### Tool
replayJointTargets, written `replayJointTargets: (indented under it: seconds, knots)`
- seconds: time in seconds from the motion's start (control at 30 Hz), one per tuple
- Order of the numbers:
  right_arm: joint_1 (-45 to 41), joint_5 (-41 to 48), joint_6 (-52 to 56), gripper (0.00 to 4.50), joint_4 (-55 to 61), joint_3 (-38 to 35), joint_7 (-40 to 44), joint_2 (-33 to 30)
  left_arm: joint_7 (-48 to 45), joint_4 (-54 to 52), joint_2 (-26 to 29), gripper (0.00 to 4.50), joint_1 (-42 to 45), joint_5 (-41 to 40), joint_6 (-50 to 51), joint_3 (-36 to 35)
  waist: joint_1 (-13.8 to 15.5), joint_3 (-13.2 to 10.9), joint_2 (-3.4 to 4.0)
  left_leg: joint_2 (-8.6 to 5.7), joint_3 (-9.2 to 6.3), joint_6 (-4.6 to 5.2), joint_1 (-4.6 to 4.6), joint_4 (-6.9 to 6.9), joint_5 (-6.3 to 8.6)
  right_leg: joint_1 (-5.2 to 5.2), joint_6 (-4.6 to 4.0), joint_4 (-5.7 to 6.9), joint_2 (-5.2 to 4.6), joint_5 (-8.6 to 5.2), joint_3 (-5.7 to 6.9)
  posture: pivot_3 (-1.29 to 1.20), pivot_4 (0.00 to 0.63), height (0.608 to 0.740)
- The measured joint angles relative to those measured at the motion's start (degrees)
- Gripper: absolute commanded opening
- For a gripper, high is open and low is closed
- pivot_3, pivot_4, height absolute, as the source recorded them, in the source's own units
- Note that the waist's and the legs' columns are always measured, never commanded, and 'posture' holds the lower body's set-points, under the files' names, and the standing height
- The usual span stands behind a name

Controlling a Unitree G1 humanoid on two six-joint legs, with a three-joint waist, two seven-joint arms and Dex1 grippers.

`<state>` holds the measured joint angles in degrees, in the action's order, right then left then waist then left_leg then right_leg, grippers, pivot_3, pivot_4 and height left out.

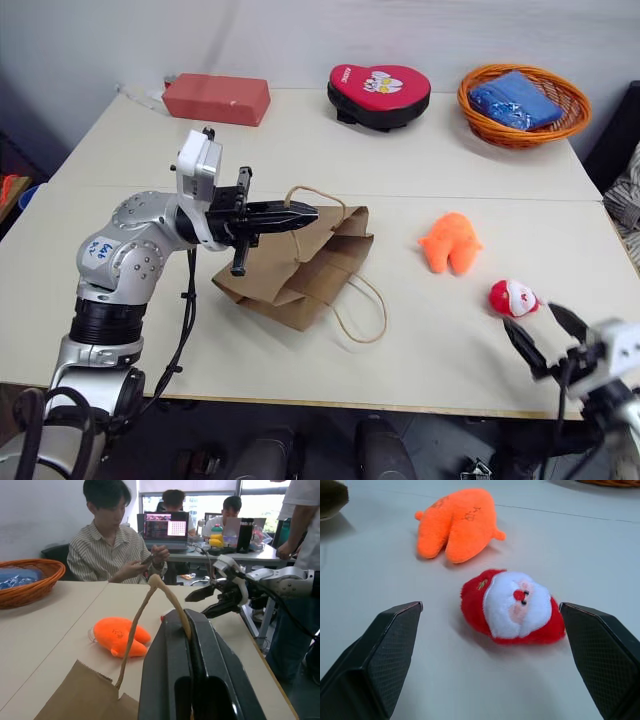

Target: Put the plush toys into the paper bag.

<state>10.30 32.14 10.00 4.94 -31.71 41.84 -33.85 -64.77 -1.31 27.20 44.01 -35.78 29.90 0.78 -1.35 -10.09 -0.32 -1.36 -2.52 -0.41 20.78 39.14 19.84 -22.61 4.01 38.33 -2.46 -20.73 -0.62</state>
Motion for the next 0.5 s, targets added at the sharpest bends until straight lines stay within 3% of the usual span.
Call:
replayJointTargets:
  seconds: [0.13,0.4,0.5]
  knots:
    - [-13.4,-2.8,8.5,4.49,-5.8,4.8,-3.4,-7.0,0.4,-0.4,-0.1,0.0,-0.1,0.2,0.1,0.3,0.1,0.0,0.02,0.03,-0.08,-0.03,0.0,-0.1,-0.02,-0.01,-0.01,-0.05,0.03,-0.01,0.08,0.0,0.15,0.74]
    - [-37.1,-9.2,16.5,4.49,-22.5,18.7,-1.2,-9.0,1.5,-2.0,0.3,0.0,-1.0,0.2,0.2,0.4,0.2,0.0,0.02,0.05,-0.13,-0.04,0.33,0.02,-0.02,-0.2,-0.01,-0.09,0.01,-0.01,0.17,0.0,0.15,0.74]
    - [-42.5,-10.1,18.1,3.89,-27.3,20.5,-0.1,-8.0,1.8,-2.5,0.3,0.0,-1.1,0.3,0.2,0.4,0.4,0.0,0.02,0.04,-0.12,-0.03,0.37,0.03,-0.02,-0.2,-0.01,-0.02,0.0,0.0,0.18,0.0,0.15,0.74]
